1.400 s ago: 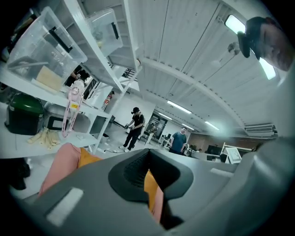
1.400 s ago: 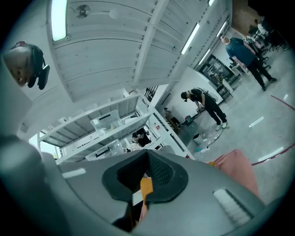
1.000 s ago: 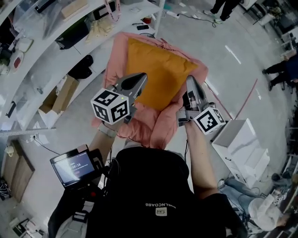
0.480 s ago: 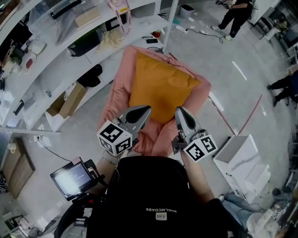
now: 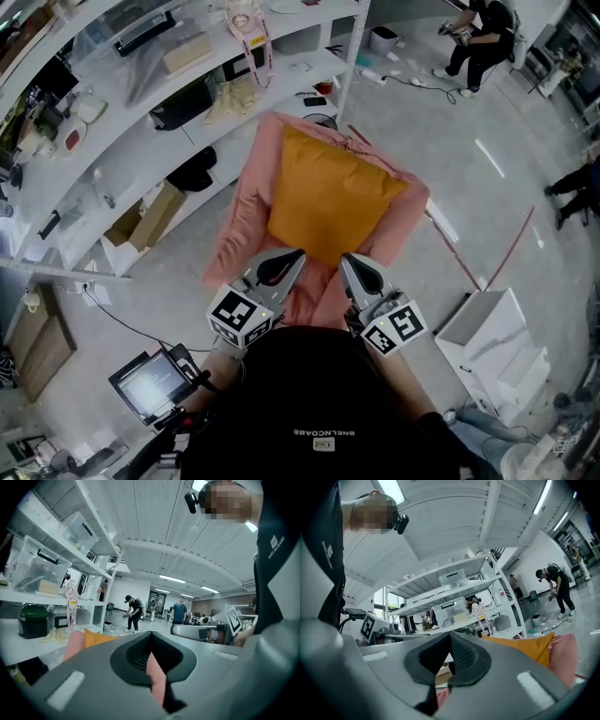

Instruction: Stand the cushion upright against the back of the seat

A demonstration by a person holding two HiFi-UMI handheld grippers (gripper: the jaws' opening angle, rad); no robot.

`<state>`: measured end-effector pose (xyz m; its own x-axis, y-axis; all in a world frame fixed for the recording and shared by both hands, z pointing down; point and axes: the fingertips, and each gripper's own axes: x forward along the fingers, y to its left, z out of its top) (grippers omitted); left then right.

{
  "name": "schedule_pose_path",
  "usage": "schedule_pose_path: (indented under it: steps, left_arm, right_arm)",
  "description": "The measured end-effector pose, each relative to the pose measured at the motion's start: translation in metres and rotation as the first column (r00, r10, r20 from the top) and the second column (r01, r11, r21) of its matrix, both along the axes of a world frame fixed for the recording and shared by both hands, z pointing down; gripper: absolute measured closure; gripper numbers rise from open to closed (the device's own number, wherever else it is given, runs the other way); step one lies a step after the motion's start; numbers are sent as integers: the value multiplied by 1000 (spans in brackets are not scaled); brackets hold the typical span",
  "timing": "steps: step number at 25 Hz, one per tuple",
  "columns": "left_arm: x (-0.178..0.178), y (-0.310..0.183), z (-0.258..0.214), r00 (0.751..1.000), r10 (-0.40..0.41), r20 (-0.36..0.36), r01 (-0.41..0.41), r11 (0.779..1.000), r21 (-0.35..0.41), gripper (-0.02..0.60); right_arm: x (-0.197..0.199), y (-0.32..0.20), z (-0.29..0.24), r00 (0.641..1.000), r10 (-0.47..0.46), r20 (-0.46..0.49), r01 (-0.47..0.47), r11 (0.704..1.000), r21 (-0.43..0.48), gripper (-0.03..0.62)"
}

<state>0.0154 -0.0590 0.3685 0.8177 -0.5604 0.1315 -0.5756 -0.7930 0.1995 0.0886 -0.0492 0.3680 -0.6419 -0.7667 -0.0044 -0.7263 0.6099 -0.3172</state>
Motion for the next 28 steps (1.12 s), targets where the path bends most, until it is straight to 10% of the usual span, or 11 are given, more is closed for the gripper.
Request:
schedule_pose_path:
  steps: [28]
  left_arm:
    - [-9,11,1,994,-104,29,104,994,20,569]
  right_arm:
    - [4,-4,20,1000,13,-15,-13,999,-49,591]
